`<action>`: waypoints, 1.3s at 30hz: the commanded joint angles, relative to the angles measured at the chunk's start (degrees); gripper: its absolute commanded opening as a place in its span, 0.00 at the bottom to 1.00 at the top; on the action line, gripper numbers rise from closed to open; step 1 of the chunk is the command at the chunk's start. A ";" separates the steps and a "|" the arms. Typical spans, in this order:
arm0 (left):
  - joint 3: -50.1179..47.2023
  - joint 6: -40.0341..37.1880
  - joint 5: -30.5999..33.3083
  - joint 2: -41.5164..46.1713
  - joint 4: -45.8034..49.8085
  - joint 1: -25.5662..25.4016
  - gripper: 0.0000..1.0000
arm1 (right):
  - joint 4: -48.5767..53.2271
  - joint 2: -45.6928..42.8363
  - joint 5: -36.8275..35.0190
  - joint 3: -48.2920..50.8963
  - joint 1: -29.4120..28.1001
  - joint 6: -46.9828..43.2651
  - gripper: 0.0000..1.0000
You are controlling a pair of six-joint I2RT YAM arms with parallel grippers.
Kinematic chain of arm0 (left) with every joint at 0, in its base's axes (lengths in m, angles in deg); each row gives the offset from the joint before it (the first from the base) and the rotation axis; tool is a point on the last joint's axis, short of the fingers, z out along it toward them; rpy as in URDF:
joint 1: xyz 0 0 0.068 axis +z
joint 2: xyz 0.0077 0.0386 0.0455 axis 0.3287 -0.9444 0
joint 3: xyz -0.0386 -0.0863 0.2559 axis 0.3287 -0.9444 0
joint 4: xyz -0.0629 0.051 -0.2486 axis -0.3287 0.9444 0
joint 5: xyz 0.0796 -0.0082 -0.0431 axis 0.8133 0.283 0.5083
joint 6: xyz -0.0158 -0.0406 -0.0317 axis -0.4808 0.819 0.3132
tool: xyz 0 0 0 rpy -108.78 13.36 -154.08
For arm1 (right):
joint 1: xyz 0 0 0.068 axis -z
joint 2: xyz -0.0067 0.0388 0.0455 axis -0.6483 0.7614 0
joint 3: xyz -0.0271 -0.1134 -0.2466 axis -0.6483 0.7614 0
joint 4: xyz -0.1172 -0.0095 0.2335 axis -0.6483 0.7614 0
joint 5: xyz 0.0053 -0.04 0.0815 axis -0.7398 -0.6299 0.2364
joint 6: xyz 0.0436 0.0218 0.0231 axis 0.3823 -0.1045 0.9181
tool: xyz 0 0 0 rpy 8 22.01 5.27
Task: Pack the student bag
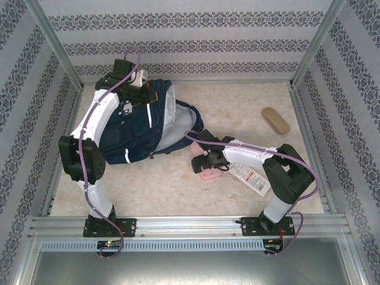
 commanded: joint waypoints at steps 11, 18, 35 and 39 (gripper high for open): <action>0.50 0.26 -1.69 3.14 -2.58 0.83 0.00 | 6.65 2.68 -4.67 -0.59 -3.85 2.79 0.96; 0.89 -0.01 -1.51 3.05 -2.24 0.83 0.00 | 8.56 -3.65 -5.49 -1.35 -4.21 4.62 0.86; -1.35 6.27 -6.80 5.43 -8.08 0.85 0.00 | 13.98 -2.41 -1.08 -23.77 -1.11 7.44 0.86; -2.86 6.48 -8.85 7.45 -8.47 0.81 0.00 | 12.71 4.19 0.09 -31.58 0.63 9.22 0.86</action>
